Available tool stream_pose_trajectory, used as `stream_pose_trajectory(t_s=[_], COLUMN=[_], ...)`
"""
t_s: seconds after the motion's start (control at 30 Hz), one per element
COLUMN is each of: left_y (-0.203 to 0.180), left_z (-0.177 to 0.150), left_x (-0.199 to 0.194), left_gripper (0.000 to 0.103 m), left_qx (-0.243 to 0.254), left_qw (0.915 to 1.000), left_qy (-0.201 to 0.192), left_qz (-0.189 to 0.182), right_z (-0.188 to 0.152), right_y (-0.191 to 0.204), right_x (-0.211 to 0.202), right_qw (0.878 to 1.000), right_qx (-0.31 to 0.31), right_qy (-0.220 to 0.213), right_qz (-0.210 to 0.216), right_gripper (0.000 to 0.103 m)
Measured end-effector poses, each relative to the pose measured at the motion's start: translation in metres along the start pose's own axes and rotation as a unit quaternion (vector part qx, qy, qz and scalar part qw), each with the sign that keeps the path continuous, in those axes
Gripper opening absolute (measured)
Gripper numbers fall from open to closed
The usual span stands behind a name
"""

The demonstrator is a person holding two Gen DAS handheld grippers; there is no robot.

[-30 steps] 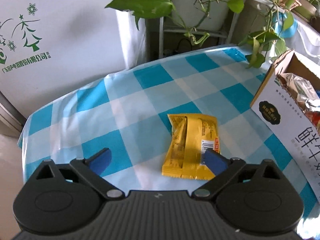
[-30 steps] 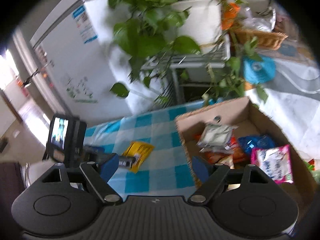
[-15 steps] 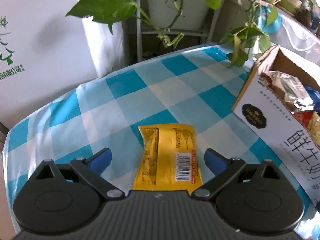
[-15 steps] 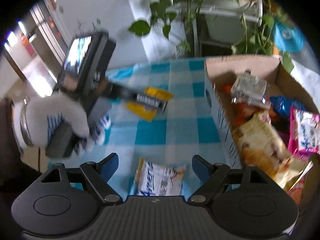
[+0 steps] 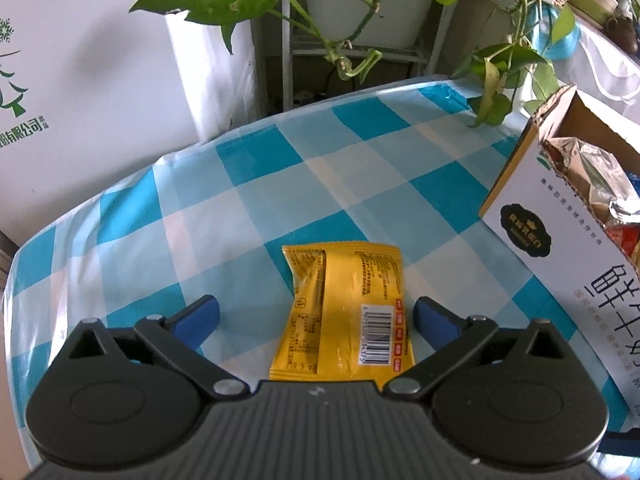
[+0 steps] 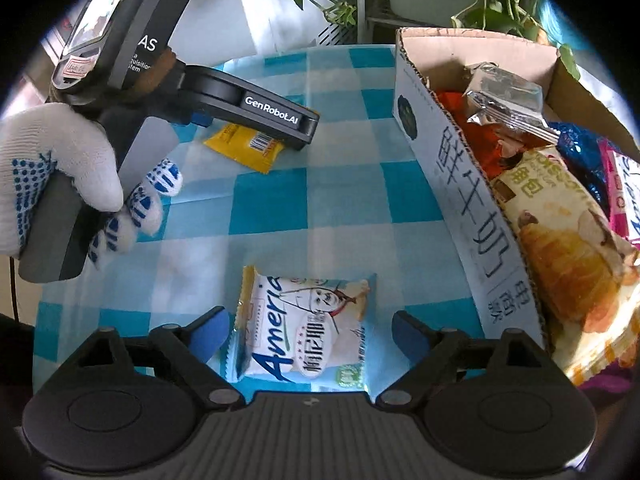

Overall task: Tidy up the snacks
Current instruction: 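Lower left gripper onto yellow packet on table and close it, then carry yellow packet with left and pink packet with right toward box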

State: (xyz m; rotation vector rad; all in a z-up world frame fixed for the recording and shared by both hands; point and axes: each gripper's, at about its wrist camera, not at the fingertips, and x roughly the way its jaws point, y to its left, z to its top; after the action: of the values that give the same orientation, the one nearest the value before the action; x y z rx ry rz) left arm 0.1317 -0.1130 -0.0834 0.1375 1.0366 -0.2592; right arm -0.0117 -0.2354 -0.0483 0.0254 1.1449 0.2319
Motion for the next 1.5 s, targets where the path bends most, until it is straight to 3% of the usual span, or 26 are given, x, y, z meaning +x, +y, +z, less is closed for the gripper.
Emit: stream_pose_trajectory(t_s=[0.73,0.9,1.1,1.5], left_y=[-0.007,-0.007,-0.016,0.002], left_z=[0.0,0.0,-0.002,-0.001], left_x=[-0.003,-0.007,-0.015,-0.03], left_gripper=[0.101,0.089,0.059,0.054], left_qx=[0.001,0.008,0.027,-0.001], left_qw=[0.9998,1.0,0.9994,0.9995], left_qy=[0.009,0.004,-0.01,-0.027], left_qz=[0.016,0.001,-0.018,-0.015], right_z=[0.005,0.007,0.01,0.023], right_y=[0.019,0.017,0.012,-0.002], right_x=[0.02,0.019,0.014,-0.002], right_qw=[0.999,0.999,0.999,0.999], right_qx=[-0.037,-0.041,-0.041,-0.017], right_qy=[0.005,-0.002,-0.008,-0.037], right_qz=[-0.031,-0.034,-0.023,-0.011], right_gripper=[0.094,0.086,0.076,0.072])
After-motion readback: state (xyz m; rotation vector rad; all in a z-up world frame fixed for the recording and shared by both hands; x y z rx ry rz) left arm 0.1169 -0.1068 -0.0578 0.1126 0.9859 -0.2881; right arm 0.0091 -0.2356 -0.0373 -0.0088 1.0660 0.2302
